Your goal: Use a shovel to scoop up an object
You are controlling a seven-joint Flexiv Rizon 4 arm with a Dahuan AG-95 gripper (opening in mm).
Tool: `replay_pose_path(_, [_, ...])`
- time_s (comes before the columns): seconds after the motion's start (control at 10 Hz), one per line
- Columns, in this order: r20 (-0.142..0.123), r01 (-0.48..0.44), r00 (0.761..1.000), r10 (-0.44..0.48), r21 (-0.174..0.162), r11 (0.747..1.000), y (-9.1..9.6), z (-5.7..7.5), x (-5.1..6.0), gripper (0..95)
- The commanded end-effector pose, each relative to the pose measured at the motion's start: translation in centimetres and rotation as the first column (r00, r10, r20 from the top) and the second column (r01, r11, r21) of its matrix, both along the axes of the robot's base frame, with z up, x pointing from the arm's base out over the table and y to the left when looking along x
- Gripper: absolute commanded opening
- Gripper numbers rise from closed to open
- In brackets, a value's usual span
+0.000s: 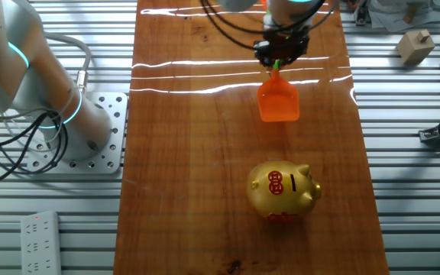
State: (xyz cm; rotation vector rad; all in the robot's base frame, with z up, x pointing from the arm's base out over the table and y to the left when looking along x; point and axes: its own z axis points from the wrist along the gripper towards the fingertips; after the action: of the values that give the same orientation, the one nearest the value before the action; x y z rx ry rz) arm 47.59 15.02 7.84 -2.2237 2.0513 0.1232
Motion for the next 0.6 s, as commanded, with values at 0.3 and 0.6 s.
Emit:
replay_pose_path(0.3, [0.022, 0.052, 0.998, -0.054, 0.082, 0.995, -0.62, 0.3, -2.05, 0.0])
replay_pose_path(0.6, [0.025, 0.046, 0.998, -0.049, 0.109, 0.993, -0.91, 0.39, -2.1, 0.0])
